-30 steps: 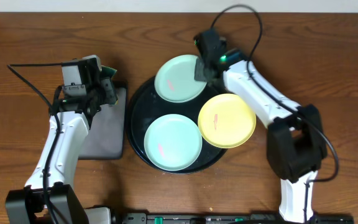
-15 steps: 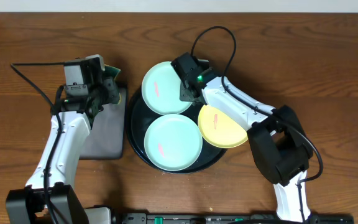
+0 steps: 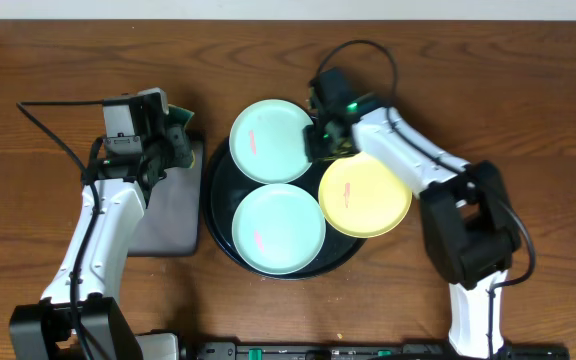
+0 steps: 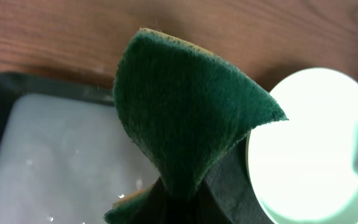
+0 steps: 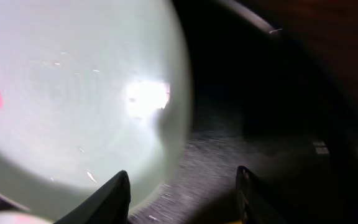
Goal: Clean dirty plates on tray and stack at the side
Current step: 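Bring the green sponge with the left gripper onto the upper mint plate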
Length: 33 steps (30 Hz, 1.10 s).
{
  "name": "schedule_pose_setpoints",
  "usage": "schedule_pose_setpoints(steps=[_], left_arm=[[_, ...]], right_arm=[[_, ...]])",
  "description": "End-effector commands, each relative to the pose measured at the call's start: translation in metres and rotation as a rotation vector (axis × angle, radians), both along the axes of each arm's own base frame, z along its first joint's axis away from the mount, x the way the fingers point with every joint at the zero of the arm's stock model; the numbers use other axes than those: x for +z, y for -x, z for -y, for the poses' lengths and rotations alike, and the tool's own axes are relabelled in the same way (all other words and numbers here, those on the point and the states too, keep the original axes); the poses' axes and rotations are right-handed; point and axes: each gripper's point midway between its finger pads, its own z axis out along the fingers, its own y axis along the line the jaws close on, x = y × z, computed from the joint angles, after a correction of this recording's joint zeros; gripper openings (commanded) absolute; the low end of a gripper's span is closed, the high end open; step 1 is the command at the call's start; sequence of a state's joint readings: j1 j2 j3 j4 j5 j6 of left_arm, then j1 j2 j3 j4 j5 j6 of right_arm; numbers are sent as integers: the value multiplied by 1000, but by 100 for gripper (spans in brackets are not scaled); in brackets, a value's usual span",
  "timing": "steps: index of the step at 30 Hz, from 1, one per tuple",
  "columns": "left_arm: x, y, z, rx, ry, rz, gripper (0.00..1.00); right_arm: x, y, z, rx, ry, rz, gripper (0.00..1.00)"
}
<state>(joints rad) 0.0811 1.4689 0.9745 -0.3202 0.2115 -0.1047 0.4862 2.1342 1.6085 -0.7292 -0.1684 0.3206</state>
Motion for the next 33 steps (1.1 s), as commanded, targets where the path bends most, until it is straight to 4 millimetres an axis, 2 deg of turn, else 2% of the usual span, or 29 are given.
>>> schedule_pose_setpoints(steps=[1,5,9,12,15,18,23,24,26,30,33], left_arm=[[12,2,6,-10,-3,2,7],[28,0,13,13,-54,-9,7],[52,-6,43,-58,-53,22,7],[58,-6,64,-81,-28,29,7],[49,-5,77,-67,10,-4,7],[35,-15,86,-80,10,-13,7],[5,-32,89,-81,7,-40,7],[-6,-33,89,-81,4,-65,8],[-16,-32,89,-81,1,-91,7],[-28,-33,89,-83,-6,-117,7],[-31,-34,89,-105,-22,-116,7]], right_arm=[[28,-6,4,119,-82,37,53],[26,-6,16,108,-70,19,55],[25,-3,16,140,-59,19,56],[24,-6,16,143,-48,34,54],[22,-13,21,128,8,72,49],[20,-21,24,117,39,114,48],[9,-27,18,122,16,166,41],[2,-25,12,134,-8,178,41],[-4,-22,3,152,-48,189,41],[-11,-19,-4,168,-74,213,40],[-11,-20,-5,168,-76,216,34]])
